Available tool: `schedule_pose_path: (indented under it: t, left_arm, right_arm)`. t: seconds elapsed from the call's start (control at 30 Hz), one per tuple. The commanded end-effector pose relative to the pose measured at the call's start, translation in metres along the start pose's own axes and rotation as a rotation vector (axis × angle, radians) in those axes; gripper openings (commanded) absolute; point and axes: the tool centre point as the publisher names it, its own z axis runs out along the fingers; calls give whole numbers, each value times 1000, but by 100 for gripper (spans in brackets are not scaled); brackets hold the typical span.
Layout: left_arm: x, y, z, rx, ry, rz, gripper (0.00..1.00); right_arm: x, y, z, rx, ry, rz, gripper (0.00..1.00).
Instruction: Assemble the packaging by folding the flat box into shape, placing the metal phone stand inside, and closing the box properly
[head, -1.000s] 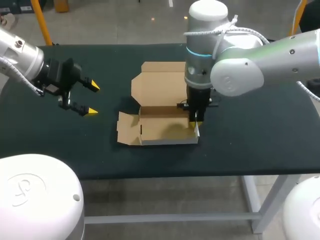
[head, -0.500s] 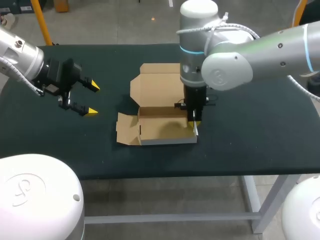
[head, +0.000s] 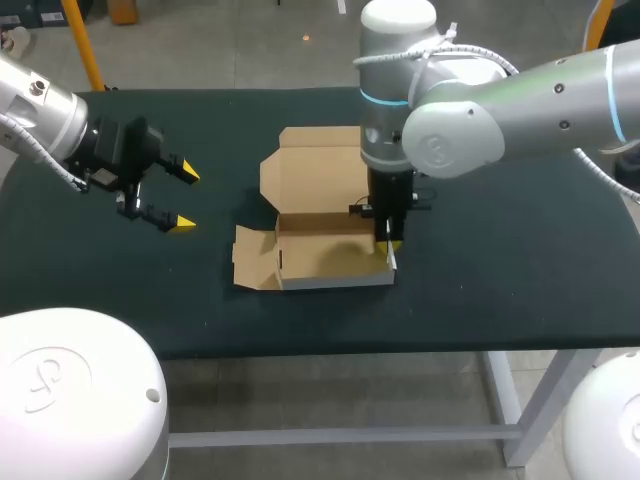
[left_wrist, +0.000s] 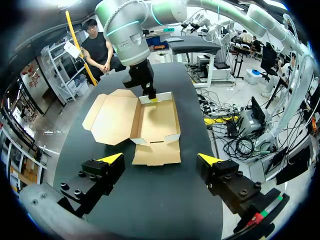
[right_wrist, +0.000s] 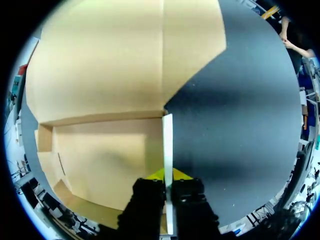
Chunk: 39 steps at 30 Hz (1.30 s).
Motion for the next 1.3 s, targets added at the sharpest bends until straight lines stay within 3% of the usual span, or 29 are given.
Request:
schedule_pose_path:
  t: [0.03,0.27,0.33,0.43,0.5,0.57,0.7,0.77,0.8,0.9,0.93,1.03,1.17,1.2,1.23,1.3]
  left_arm:
    - [0,0,-1,-4,3,-1,100]
    - [0,0,-1,-4,3,-1,100]
    - [0,-3,-1,-50,6,-28,100]
    - [11,-4,-4,-53,12,-65,100]
    - [18,-6,-6,-66,7,-152,100]
    - [22,-11,-6,-83,11,-301,100]
    - [26,-14,-5,-69,5,-696,100]
    - [30,-12,-4,-35,28,-822,100]
    - [34,-12,-3,-38,-23,-912,100]
    - [43,-12,3,-8,-39,-1042,100]
    - [47,-14,4,5,-48,-1026,100]
    - [53,-17,10,37,-76,-1104,100]
    - [50,-18,25,81,-47,-1235,100]
    - [48,-17,28,73,-38,-1281,100]
    - [45,-17,34,11,-64,-1300,100]
    - [45,-17,34,11,-64,-1300,100]
  right_arm:
    - [0,2,0,5,-2,-1,0]
    - [0,2,0,5,-2,-1,0]
    - [0,2,0,5,-2,-1,0]
    - [0,2,0,5,-2,-1,0]
    - [0,2,0,5,-2,-1,0]
    - [0,2,0,5,-2,-1,0]
    - [0,2,0,5,-2,-1,0]
    - [0,2,0,5,-2,-1,0]
    - [0,2,0,5,-2,-1,0]
    - [0,2,0,5,-2,-1,0]
    - [0,2,0,5,-2,-1,0]
    - [0,2,0,5,-2,-1,0]
    - [0,2,0,5,-2,-1,0]
    - [0,2,0,5,-2,-1,0]
    - [0,2,0,5,-2,-1,0]
    - [0,2,0,5,-2,-1,0]
